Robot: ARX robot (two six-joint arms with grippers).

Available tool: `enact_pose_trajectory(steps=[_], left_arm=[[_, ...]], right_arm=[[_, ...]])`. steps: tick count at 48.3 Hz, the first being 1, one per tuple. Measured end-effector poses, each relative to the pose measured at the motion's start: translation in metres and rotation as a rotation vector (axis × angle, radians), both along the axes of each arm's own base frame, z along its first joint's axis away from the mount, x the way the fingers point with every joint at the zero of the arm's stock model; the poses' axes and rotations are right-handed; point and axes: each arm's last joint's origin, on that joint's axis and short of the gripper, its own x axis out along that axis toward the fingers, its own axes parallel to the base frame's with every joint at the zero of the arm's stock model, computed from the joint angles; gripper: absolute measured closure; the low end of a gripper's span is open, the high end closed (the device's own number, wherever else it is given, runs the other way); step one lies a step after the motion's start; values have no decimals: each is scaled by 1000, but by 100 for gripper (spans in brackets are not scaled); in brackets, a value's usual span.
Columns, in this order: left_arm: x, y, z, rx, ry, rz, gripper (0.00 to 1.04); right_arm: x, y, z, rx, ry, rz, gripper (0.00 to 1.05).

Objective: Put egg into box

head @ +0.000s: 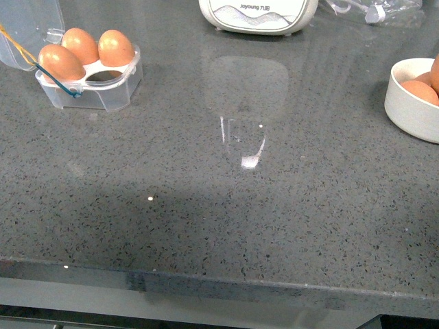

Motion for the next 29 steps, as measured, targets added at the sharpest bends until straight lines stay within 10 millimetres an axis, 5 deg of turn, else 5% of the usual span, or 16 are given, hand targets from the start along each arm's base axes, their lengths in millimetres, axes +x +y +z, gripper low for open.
enact_pose_trajectory(steps=[29], left_arm=[[0, 0, 0, 0, 0, 0, 7]], right_arm=[[0, 0, 0, 0, 0, 0, 7]])
